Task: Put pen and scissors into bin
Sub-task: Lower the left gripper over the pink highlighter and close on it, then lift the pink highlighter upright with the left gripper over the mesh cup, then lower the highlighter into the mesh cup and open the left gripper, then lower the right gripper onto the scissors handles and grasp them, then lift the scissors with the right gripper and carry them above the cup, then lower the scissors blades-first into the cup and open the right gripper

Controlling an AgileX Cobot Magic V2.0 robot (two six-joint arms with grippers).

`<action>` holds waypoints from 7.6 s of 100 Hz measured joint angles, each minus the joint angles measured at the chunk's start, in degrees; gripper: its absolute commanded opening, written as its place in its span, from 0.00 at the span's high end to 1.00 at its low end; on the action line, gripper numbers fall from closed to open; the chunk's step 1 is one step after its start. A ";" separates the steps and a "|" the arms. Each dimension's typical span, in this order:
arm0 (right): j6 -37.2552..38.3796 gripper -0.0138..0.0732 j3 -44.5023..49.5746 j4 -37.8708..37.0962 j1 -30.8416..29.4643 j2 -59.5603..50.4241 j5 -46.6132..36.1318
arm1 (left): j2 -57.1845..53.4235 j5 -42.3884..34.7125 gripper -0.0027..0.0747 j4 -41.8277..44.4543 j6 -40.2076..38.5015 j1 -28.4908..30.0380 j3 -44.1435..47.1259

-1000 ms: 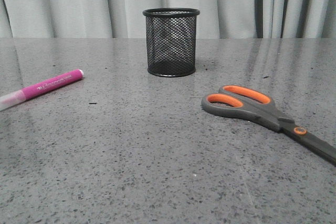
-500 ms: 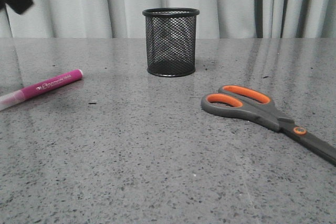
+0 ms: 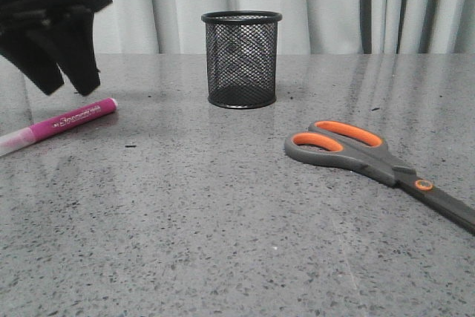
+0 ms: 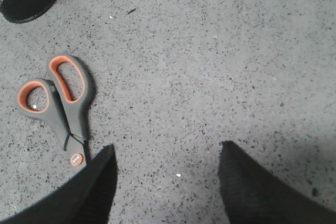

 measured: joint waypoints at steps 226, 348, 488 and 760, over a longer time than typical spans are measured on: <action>0.00 0.40 0.00 0.00 0.00 0.00 -6.75 | 8.78 -71.51 0.65 -11.64 0.41 -18.69 -0.68; -21.58 0.31 -26.13 6.55 18.35 41.27 8.47 | -69.28 -35.70 0.47 -5.73 7.81 -14.21 30.34; -14.37 0.92 -28.76 2.75 18.78 53.85 11.91 | -71.43 -28.38 0.47 -5.60 3.90 -14.21 31.03; -14.20 0.92 -20.58 -7.66 10.79 22.90 -36.23 | -87.59 -20.77 0.99 28.62 -21.77 -11.31 37.88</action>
